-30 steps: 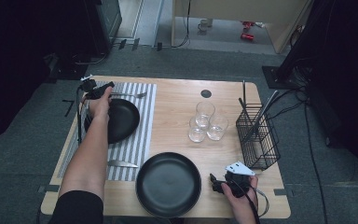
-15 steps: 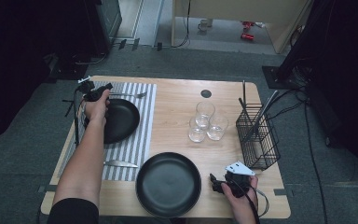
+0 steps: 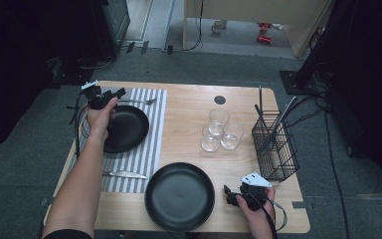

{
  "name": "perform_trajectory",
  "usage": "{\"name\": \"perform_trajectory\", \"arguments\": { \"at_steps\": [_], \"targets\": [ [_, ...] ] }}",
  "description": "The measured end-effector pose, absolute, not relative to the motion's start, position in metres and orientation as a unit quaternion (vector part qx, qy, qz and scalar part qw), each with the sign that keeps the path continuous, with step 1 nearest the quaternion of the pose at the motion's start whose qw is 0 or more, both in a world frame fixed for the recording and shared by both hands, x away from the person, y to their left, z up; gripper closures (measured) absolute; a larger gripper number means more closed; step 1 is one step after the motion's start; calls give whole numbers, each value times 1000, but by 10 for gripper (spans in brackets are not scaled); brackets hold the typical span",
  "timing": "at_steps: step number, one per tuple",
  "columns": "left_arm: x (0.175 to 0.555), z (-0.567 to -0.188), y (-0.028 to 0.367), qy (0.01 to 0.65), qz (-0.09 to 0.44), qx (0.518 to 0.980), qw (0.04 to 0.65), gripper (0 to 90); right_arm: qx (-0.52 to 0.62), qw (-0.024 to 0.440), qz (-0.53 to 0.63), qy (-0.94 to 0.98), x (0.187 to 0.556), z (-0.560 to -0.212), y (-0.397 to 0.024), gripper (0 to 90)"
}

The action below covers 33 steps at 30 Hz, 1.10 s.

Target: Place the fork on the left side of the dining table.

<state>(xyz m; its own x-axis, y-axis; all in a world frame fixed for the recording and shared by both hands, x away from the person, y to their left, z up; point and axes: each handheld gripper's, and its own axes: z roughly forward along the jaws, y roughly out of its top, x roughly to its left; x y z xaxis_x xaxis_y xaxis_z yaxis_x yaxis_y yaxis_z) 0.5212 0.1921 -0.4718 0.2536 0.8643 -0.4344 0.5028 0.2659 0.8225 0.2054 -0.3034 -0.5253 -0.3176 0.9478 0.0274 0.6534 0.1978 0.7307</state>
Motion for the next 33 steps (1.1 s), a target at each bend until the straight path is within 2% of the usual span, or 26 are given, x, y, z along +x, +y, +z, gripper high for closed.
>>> {"name": "perform_trajectory", "arguments": {
  "at_steps": [3,7,9,11,17,20,33],
  "targets": [
    [514,-465,189,593,157,579,537,205,540,223,331,741,205,-525,-303,110],
    [501,-454,180,577,166,622,503,171,540,223,331,741,205,-525,-303,110],
    [494,-450,177,563,159,632,508,163,540,223,331,741,205,-525,-303,110],
    [485,-445,174,544,149,640,522,117,540,223,331,741,205,-525,-303,110],
    [468,-432,164,524,149,657,521,96,540,223,331,741,205,-525,-303,109],
    [459,-426,158,508,140,669,523,6,540,223,330,741,205,-525,-303,110],
    [419,-421,150,487,139,690,517,6,541,224,330,740,204,-525,-303,109]
  ]
}}
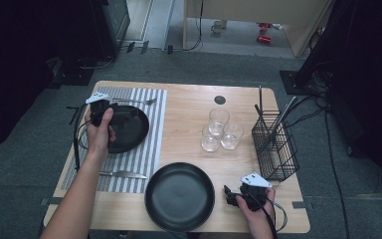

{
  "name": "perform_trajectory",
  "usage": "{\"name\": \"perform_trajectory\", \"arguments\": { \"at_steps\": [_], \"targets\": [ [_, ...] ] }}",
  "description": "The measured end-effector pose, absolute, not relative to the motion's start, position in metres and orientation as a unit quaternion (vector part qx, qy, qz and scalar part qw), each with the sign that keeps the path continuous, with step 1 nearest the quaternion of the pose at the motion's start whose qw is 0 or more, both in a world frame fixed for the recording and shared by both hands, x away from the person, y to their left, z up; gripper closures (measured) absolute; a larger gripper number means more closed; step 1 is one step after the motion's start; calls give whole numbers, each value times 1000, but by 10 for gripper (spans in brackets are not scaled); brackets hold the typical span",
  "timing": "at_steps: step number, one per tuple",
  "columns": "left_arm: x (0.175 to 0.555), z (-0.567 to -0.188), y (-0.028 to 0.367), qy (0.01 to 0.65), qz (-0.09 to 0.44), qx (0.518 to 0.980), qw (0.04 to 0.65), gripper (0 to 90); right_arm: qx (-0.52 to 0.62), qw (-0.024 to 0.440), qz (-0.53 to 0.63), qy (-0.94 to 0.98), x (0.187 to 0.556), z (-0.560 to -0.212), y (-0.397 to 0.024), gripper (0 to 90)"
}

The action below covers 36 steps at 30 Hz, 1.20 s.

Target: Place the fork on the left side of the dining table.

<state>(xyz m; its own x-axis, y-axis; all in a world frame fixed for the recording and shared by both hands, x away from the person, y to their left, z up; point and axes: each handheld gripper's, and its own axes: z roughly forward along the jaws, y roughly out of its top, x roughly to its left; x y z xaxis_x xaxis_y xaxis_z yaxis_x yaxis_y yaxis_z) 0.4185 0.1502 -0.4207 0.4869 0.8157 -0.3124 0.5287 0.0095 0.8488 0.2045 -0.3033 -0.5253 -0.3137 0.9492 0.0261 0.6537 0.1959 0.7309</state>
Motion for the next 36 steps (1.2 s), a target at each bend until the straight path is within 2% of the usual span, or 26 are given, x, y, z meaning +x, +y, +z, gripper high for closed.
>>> {"name": "perform_trajectory", "arguments": {
  "at_steps": [11,36],
  "targets": [
    [381,-426,152,474,141,702,513,5,542,223,330,740,205,-525,-303,107],
    [291,-478,146,466,139,726,486,5,542,223,329,740,205,-525,-303,104]
  ]
}}
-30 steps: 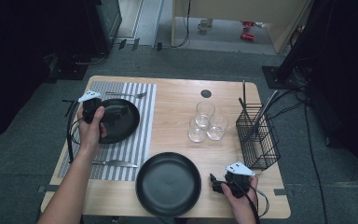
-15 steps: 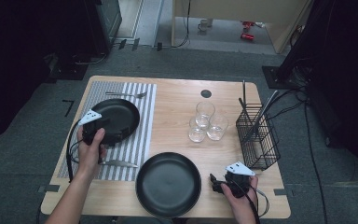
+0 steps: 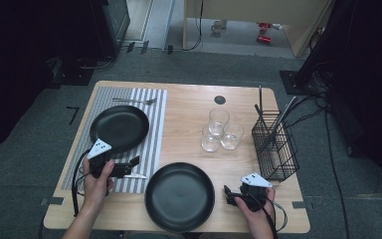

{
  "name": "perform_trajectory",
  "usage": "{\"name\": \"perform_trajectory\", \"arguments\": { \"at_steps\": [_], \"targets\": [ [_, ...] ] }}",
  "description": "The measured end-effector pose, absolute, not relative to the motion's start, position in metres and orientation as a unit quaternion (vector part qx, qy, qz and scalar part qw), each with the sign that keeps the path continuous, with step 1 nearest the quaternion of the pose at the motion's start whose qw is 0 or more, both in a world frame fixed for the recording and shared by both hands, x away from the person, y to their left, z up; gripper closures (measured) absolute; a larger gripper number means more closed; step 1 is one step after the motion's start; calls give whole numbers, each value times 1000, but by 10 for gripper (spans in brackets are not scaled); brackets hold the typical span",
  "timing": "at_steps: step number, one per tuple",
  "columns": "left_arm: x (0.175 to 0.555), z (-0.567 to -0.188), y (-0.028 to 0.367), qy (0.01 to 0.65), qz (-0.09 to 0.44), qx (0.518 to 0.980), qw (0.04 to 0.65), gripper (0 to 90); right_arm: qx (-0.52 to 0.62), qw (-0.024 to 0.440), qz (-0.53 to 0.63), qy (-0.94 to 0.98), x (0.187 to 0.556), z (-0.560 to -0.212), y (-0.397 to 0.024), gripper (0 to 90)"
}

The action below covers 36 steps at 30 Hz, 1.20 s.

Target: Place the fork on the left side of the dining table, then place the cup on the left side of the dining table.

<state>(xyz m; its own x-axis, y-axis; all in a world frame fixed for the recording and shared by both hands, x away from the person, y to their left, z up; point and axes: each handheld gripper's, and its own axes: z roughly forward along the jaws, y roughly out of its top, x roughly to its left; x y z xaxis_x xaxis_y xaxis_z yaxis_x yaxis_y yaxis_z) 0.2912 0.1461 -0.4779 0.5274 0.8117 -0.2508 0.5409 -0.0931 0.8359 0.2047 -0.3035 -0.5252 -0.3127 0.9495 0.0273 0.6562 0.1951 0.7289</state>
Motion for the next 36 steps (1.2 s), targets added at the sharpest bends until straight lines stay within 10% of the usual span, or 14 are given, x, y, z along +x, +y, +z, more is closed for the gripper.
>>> {"name": "perform_trajectory", "arguments": {
  "at_steps": [22,36],
  "targets": [
    [229,-506,178,484,187,742,424,5,557,229,340,722,203,-522,-305,140],
    [230,-508,177,484,184,750,412,5,514,263,397,713,239,-447,-264,187]
  ]
}}
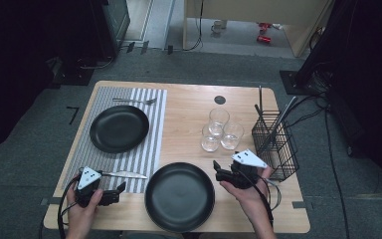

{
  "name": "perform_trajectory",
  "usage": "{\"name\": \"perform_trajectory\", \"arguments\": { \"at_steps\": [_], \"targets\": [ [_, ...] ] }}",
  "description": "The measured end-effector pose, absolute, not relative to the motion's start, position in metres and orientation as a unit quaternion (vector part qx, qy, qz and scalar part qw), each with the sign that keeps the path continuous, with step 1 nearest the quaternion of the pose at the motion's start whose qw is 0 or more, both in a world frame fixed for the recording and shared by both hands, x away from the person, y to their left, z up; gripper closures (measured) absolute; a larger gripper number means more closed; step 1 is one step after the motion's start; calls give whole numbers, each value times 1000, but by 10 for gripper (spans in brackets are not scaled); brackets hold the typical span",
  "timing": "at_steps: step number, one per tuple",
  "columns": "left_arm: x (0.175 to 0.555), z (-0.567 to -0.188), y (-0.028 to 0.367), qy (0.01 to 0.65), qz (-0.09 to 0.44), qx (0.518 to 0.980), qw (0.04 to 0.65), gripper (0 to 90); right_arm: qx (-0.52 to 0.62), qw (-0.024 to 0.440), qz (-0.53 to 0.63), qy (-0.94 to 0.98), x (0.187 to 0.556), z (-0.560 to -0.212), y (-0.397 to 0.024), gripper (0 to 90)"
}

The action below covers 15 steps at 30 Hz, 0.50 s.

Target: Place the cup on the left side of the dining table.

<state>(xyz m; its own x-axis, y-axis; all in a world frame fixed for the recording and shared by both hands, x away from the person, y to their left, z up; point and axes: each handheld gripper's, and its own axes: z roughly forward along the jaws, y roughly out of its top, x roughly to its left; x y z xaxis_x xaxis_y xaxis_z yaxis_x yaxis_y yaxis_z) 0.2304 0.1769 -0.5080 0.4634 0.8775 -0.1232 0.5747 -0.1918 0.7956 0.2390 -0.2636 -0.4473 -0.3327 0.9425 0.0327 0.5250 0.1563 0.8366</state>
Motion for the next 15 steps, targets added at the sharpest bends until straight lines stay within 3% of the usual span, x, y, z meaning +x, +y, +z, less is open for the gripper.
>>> {"name": "perform_trajectory", "arguments": {
  "at_steps": [5,11,15],
  "targets": [
    [231,-509,177,487,180,749,412,6,503,267,415,709,255,-439,-253,228],
    [233,-507,176,487,166,746,423,6,477,275,428,717,274,-438,-234,367],
    [233,-507,176,486,166,746,424,6,476,277,427,717,283,-440,-230,404]
  ]
}}
